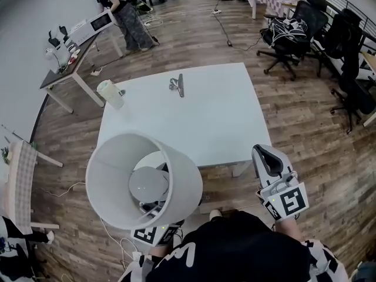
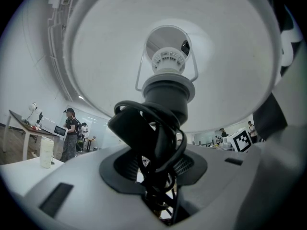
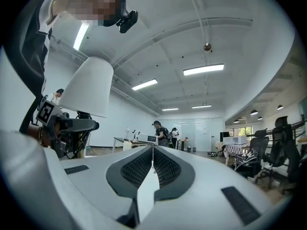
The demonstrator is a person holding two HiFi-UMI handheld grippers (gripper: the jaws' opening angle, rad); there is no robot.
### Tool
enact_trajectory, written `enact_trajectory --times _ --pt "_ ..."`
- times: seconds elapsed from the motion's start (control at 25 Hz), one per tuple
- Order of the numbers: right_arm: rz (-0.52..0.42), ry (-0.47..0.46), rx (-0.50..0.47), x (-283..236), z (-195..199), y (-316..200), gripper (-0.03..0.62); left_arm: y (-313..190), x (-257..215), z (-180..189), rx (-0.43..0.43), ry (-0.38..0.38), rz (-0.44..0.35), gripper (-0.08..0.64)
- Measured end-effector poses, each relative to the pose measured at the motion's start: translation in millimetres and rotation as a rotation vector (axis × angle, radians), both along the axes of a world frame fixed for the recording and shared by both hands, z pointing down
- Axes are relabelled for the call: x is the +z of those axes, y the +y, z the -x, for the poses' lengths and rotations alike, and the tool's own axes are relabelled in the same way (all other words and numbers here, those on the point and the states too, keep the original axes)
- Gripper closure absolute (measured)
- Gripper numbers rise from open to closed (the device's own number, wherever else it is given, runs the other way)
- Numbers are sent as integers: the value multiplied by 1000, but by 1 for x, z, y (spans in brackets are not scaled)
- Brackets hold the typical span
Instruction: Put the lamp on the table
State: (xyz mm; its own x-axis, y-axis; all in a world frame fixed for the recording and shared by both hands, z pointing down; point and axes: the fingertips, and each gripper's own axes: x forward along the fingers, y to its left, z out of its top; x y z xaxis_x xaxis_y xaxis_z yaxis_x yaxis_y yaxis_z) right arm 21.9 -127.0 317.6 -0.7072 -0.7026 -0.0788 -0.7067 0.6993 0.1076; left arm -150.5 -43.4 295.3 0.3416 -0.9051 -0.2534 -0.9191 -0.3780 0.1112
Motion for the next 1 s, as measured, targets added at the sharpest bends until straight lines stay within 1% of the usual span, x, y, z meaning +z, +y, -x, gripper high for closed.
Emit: enact_trajectory --times 0.24,0.36,0.52,0.72,0.8,0.88,1.0 --pt "12 -16 0 -6 0 -10 572 -15 2 11 15 30 0 420" --pt "-2 -18 -5 -9 4 -11 572 -16 0 12 18 14 2 420" --pt "-11 -23 5 -5 8 -6 572 -20 -16 8 42 -4 -11 420" --pt "1 -3 13 -1 14 1 572 -28 -44 -3 99 -1 -42 420" --pt "3 2 18 -3 15 0 572 -29 -46 -4 108 3 -44 420" --pt "17 23 25 -2 16 -6 572 -30 -32 2 94 8 -26 420" --pt "48 70 36 2 18 -20 572 -30 15 18 33 17 37 420"
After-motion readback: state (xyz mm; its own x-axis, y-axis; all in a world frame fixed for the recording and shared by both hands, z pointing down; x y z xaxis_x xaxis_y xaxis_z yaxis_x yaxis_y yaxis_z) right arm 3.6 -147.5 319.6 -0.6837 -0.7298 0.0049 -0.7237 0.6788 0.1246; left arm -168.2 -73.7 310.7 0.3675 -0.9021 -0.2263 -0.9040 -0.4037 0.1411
